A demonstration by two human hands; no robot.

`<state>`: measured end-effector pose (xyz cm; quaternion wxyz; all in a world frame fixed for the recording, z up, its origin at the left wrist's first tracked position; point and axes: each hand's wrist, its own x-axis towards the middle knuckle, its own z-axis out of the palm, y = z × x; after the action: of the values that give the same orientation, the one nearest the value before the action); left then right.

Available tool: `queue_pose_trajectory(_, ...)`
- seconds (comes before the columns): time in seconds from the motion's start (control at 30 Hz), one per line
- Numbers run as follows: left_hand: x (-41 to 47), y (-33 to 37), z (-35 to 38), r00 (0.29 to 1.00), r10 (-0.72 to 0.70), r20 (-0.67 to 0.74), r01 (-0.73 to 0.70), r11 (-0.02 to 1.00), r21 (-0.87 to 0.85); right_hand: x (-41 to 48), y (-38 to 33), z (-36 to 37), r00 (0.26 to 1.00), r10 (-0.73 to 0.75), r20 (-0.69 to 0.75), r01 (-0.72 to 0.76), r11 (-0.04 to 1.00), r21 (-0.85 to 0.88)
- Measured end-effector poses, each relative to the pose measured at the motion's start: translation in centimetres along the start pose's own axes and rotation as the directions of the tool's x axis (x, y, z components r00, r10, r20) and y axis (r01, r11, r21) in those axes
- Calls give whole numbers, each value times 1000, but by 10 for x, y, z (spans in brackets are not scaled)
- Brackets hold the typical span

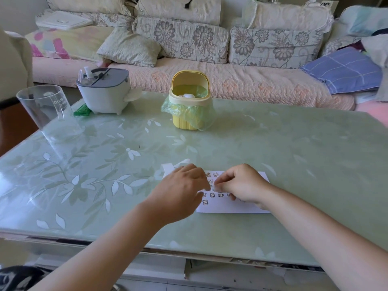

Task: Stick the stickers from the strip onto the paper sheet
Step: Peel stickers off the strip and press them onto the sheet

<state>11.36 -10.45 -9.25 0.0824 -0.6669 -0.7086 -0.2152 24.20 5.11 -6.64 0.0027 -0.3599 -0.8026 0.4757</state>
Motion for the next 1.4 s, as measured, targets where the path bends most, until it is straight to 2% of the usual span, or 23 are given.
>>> queue_pose_trajectory(0.17, -7, -4, 11, 988, -50, 143, 58, 997, -51, -3, 7, 7, 999, 13, 37, -11, 999, -35)
queue_pose_trajectory(0.3, -10, -5, 14, 976, -108, 191, 124, 989, -76, -5, 9, 12, 998, 1, 59, 3, 997, -77)
queue_pose_trajectory(0.8, -12, -7, 18, 971, -139, 196, 166, 977, -133, -2, 8, 20, 999, 32, -13, -34, 976, -215)
queue_pose_trajectory(1.03, -14, -7, 20, 976, -120, 183, 146, 980, -137, -1, 2, 23, 998, 42, -37, -53, 934, -352)
queue_pose_trajectory(1.23, -17, -6, 23, 985, -80, 155, 99, 988, -120, 5, -6, 24, 995, 65, -74, -94, 862, -499)
queue_pose_trajectory(1.4, -17, -3, 23, 985, -72, 154, 85, 993, -79, 7, -9, 19, 988, 3, -155, -109, 724, -681)
